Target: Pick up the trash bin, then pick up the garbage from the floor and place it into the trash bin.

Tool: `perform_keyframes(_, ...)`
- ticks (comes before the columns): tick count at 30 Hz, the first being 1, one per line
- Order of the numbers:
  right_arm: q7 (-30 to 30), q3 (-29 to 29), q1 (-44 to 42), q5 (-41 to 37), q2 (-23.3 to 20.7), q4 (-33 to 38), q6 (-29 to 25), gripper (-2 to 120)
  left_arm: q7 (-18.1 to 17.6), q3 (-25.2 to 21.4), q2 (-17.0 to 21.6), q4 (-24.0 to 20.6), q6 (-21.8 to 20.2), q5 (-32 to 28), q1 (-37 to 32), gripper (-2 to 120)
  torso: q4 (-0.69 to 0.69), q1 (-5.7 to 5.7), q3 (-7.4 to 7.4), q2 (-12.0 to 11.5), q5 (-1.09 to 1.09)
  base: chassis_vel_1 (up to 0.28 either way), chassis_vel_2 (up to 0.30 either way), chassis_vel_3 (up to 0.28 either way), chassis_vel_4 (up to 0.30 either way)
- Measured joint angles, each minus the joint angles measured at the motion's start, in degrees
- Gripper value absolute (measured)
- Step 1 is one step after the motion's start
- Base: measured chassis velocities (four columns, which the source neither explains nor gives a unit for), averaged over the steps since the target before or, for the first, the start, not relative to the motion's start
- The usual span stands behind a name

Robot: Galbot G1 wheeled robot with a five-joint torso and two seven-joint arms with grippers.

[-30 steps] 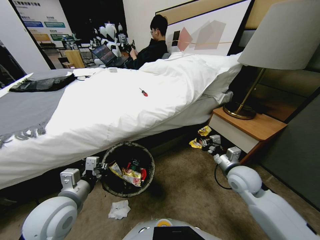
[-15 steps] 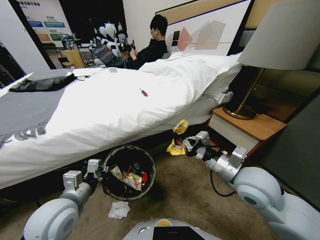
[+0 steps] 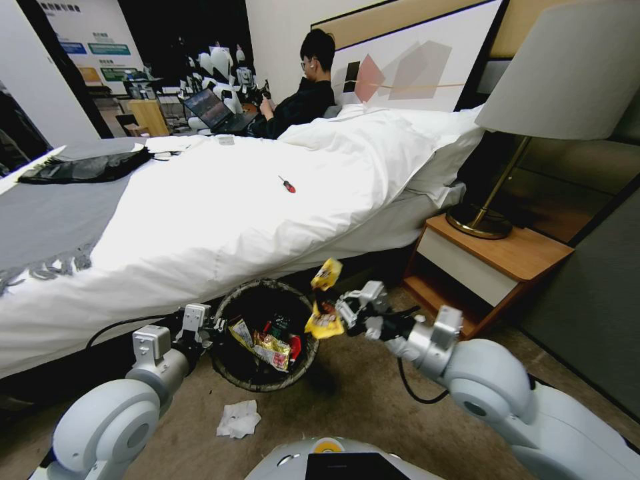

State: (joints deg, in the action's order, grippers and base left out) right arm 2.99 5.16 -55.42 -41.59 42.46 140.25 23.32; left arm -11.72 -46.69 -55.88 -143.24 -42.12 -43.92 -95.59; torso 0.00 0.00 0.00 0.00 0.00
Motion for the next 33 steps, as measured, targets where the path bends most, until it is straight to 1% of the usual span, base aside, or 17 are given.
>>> perform_keyframes(1, -0.13, 1.78, 1.34, 0.04, 0.43, -0.61, 0.12, 0, 0.01, 0.07, 0.03, 0.00, 0.00, 0.00, 0.11, 2, -0.01, 0.00, 0.00, 0.00, -0.01, 0.000, 0.000, 0.000, 0.000)
perform_keyframes(2, -0.13, 1.78, 1.34, 0.04, 0.43, -0.61, 0.12, 0, 0.01, 0.07, 0.03, 0.00, 0.00, 0.00, 0.11, 2, -0.01, 0.00, 0.00, 0.00, -0.01, 0.000, 0.000, 0.000, 0.000)
perform_keyframes(5, -0.84, 5.74, 4.83, 0.17, 1.90, -2.55, 0.40, 0, 0.00, 0.24, -0.08, 0.00, 0.00, 0.00, 0.22, 2, 0.00, 0.00, 0.00, 0.00, 0.00, 0.000, 0.000, 0.000, 0.000)
perform_keyframes(7, -1.00, 6.42, 5.54, 0.19, 2.18, -2.90, 0.44, 0, 0.00, 0.25, -0.12, 0.00, 0.00, 0.00, 0.22, 2, 0.00, 0.00, 0.00, 0.00, -0.01, 0.000, 0.000, 0.000, 0.000)
perform_keyframes(9, -1.74, 8.78, 7.99, 0.14, 3.31, -3.87, 0.78, 0, 0.00, 0.27, -0.21, 0.00, 0.00, 0.00, 0.22, 2, 0.00, 0.00, 0.00, 0.00, 0.00, 0.000, 0.000, 0.000, 0.000)
perform_keyframes(10, -1.74, 8.78, 7.99, 0.14, 3.31, -3.87, 0.78, 0, 0.00, 0.27, -0.21, 0.00, 0.00, 0.00, 0.22, 2, 0.00, 0.00, 0.00, 0.00, 0.00, 0.000, 0.000, 0.000, 0.000)
perform_keyframes(17, -3.04, 14.30, 13.72, -0.29, 5.17, -4.74, 1.36, 0, -0.02, 0.29, -0.22, 0.00, -0.01, 0.03, 0.58, 2, 0.00, 0.00, 0.00, 0.00, 0.00, 0.000, 0.000, 0.000, 0.000)
perform_keyframes(25, -3.87, 17.65, 17.64, -0.65, 7.01, -6.73, 1.78, 0, -0.02, 0.29, -0.36, 0.00, -0.01, 0.05, 0.49, 2, 0.00, 0.00, 0.00, 0.00, -0.01, 0.000, 0.000, 0.000, 0.000)
perform_keyframes(32, -4.17, 18.35, 18.29, 0.17, 7.70, -7.77, 3.22, 0, -0.01, 0.25, -0.39, 0.00, -0.01, 0.05, 0.27, 2, 0.00, 0.00, 0.00, 0.00, 0.00, 0.000, 0.000, 0.000, 0.000)
perform_keyframes(33, -4.23, 18.37, 18.29, 0.16, 7.75, -7.75, 3.49, 3, 0.00, 0.23, -0.39, 0.00, -0.02, 0.05, 0.26, 2, 0.00, 0.00, 0.00, 0.00, 0.00, 0.000, 0.000, 0.000, 0.000)
